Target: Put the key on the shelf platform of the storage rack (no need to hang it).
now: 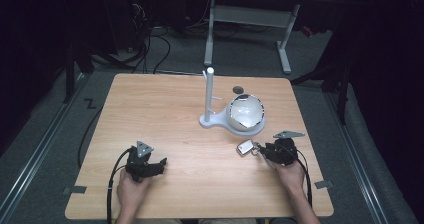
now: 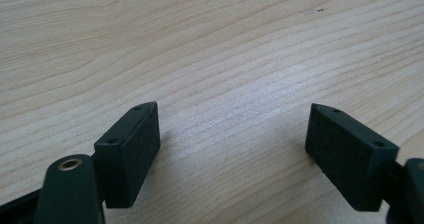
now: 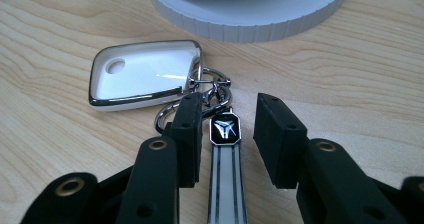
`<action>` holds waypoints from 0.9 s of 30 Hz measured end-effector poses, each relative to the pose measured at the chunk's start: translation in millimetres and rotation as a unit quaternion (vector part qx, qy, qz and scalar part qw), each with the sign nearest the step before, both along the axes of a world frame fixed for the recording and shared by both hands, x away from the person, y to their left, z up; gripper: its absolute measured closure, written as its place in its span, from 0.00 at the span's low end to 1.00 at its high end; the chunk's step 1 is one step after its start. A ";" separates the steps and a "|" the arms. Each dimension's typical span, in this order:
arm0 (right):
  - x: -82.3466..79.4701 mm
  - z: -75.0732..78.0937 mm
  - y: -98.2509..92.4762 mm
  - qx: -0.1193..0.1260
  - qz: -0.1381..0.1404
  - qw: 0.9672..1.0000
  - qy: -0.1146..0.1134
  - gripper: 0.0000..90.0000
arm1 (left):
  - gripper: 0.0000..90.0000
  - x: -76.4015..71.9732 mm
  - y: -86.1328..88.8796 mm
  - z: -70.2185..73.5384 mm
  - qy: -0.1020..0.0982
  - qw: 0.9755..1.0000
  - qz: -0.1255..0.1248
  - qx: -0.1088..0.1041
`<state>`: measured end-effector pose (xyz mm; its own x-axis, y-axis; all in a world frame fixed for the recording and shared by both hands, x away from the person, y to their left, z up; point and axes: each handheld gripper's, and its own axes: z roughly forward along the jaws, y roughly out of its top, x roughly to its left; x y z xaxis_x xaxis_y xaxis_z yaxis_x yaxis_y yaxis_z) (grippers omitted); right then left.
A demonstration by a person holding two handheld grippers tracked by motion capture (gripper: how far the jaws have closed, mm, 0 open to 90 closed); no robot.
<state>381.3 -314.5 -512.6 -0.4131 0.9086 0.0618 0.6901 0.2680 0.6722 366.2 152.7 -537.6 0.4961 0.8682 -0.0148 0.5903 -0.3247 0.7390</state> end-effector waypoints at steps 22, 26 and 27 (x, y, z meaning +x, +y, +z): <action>4.3 -6.6 7.4 -0.047 0.019 0.999 -0.007 0.82 | 0.25 0.0 0.0 0.0 0.000 1.000 0.000 0.000; 4.7 -6.5 6.5 -0.047 0.023 0.999 -0.006 0.82 | 0.25 0.0 0.0 0.0 0.000 1.000 0.000 0.000; 4.2 -6.6 6.7 -0.048 0.023 0.999 -0.008 0.83 | 0.25 0.0 0.0 0.0 0.000 1.000 0.000 0.000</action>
